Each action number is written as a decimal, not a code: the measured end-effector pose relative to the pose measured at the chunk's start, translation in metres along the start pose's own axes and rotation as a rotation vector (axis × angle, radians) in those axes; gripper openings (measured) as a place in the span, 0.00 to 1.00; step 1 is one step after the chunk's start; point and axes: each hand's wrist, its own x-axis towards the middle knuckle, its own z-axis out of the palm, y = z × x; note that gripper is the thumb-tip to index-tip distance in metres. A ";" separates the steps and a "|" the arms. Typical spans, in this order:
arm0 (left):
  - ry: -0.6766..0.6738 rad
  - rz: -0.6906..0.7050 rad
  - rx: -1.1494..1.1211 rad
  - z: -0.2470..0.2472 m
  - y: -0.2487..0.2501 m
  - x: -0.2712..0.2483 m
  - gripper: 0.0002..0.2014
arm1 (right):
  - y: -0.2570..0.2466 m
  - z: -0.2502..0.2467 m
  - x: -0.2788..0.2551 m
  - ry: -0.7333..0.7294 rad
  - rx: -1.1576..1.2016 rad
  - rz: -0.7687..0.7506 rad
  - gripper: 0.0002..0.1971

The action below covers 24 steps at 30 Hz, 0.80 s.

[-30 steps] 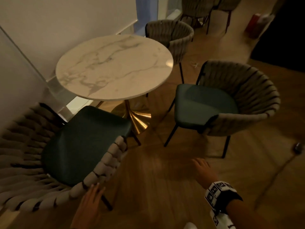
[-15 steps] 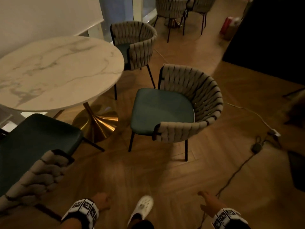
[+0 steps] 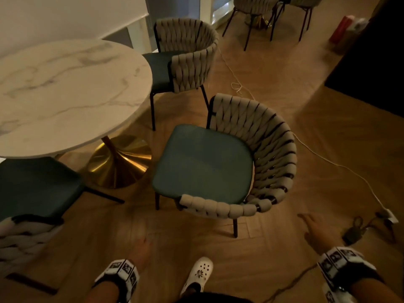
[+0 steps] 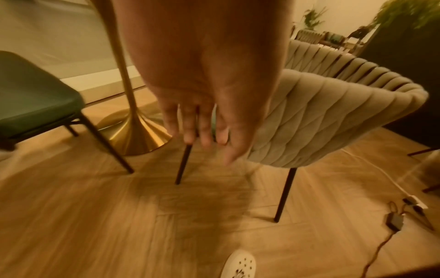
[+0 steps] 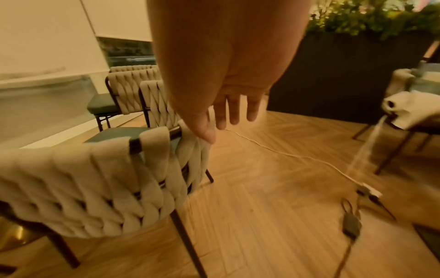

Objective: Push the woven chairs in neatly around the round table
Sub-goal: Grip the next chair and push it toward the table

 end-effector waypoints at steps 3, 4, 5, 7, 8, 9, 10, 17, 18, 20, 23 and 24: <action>0.284 0.092 -0.001 -0.038 0.057 0.015 0.15 | 0.009 -0.047 0.050 0.128 -0.169 -0.129 0.33; 0.329 0.115 -0.030 -0.046 0.075 0.021 0.19 | 0.011 -0.061 0.067 0.162 -0.229 -0.196 0.34; 0.307 0.151 -0.064 -0.052 0.092 0.024 0.27 | 0.011 -0.073 0.084 0.184 -0.296 -0.261 0.35; 0.313 0.250 -0.017 -0.059 0.125 0.033 0.42 | 0.012 -0.092 0.116 0.199 -0.435 -0.381 0.36; 0.337 0.285 0.012 -0.056 0.140 0.040 0.46 | 0.013 -0.098 0.131 0.195 -0.500 -0.440 0.37; 0.319 0.308 0.017 -0.057 0.158 0.044 0.48 | 0.014 -0.103 0.146 0.187 -0.561 -0.503 0.37; 0.293 0.322 -0.007 -0.057 0.177 0.047 0.49 | 0.016 -0.106 0.161 0.181 -0.600 -0.560 0.38; 0.143 0.245 0.042 -0.055 0.309 0.074 0.49 | 0.016 -0.114 0.220 0.077 -0.834 -0.717 0.43; 0.104 0.218 0.021 -0.051 0.317 0.079 0.48 | 0.017 -0.111 0.225 0.056 -0.810 -0.679 0.44; 0.042 0.155 -0.016 -0.044 0.323 0.086 0.43 | 0.019 -0.100 0.236 0.013 -0.806 -0.673 0.42; 0.081 0.106 0.022 -0.044 0.322 0.093 0.23 | 0.027 -0.082 0.241 -0.054 -0.783 -0.674 0.38; 0.080 0.120 0.038 -0.043 0.320 0.094 0.20 | 0.031 -0.077 0.241 -0.072 -0.779 -0.686 0.37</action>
